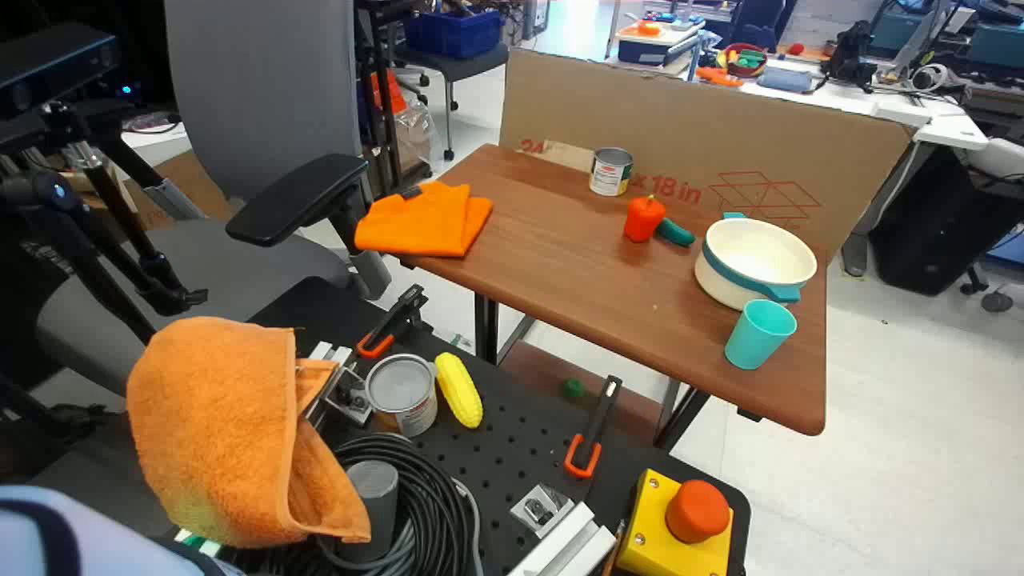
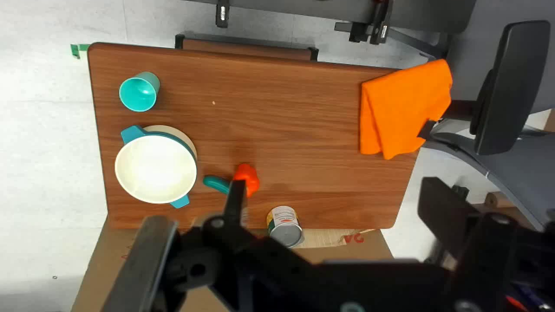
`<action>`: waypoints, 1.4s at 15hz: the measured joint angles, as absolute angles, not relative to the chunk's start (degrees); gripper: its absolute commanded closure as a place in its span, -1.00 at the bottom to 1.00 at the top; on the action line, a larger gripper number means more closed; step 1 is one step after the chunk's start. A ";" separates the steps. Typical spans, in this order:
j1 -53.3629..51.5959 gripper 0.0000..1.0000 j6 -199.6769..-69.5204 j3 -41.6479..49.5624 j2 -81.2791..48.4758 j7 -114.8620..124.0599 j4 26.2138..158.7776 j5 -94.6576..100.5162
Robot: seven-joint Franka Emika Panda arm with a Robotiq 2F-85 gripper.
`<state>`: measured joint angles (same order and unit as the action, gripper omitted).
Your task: Put the blue cup in the pot
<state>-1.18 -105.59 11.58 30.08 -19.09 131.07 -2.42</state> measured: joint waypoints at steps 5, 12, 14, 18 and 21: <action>-1.18 -1.00 -105.59 11.58 30.08 -19.09 131.07 -2.42; -1.18 -1.00 -105.59 11.58 30.08 -19.09 131.07 -2.42; -1.18 -1.00 -105.59 11.58 30.08 -19.09 131.07 -2.42; -0.51 -1.00 -106.89 11.58 29.14 -19.08 131.18 -2.19; 1.24 -1.00 -113.49 11.70 25.18 -19.08 132.61 -1.37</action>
